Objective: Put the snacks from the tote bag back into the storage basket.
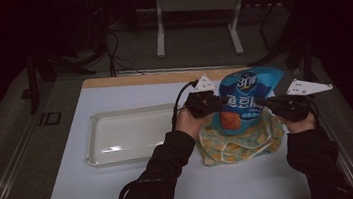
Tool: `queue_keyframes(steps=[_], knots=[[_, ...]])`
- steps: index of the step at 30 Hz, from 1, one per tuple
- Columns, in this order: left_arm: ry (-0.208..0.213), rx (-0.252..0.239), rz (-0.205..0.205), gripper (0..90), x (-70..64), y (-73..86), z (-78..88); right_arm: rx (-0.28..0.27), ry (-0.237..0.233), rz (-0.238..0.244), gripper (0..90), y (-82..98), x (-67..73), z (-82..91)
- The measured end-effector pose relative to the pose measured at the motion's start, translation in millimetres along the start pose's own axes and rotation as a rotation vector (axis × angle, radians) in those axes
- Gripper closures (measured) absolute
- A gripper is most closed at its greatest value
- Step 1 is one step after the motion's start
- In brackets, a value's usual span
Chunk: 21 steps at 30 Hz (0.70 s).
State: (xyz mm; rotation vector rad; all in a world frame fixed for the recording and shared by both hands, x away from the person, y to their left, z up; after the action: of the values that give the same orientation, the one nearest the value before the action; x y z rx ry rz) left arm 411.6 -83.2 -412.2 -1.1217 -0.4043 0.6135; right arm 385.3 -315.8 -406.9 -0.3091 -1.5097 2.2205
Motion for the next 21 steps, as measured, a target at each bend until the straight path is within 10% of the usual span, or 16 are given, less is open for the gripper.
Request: queue_keyframes(steps=[21], knots=[[-0.028,-0.016,-0.003,88.8,6.2,-32.2,33.4,-0.024,0.003,0.044,89.4,-42.1,15.3,3.7]])
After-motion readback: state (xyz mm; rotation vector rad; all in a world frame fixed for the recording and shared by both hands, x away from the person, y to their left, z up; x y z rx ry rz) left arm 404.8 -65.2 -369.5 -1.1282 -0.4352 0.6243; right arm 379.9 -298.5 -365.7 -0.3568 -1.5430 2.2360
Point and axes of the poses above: each handheld gripper's, and its own axes: z roughly backward along the jaws, y roughly out of its underside, x roughly to its left, the point moved 4 cm from there along -z, roughly forward along the jaws, and after that the axes turned 13 degrees about -y, right-handed, at the moved point
